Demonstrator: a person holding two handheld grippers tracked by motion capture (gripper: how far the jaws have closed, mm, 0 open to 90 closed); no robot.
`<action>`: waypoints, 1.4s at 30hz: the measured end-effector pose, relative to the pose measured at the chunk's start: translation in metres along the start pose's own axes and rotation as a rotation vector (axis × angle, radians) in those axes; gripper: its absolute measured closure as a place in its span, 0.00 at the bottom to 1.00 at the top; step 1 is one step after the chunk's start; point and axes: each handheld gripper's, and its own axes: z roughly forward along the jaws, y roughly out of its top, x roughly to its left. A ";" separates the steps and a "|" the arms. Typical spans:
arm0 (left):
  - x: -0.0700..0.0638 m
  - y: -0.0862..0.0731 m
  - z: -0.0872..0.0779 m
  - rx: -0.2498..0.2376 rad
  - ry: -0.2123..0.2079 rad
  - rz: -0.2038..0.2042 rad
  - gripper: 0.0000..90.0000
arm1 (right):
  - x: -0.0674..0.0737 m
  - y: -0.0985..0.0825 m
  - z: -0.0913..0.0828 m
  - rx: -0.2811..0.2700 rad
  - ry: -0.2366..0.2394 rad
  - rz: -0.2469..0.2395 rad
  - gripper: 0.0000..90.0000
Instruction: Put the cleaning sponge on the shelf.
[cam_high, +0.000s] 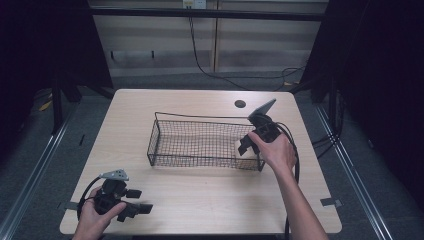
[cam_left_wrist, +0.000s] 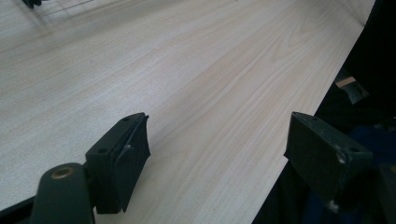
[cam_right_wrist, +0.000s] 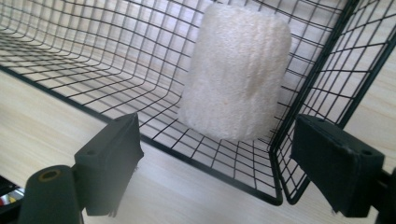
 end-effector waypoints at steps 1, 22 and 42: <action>0.000 0.000 0.000 0.001 0.000 0.001 0.24 | 0.000 -0.001 -0.001 -0.002 0.006 -0.013 0.19; 0.000 0.000 0.000 0.006 -0.003 0.000 0.24 | 0.030 -0.022 -0.017 -0.084 0.080 -0.198 0.23; -0.001 0.000 0.001 0.004 -0.001 -0.004 0.24 | 0.055 -0.057 -0.023 -0.143 0.151 -0.312 0.27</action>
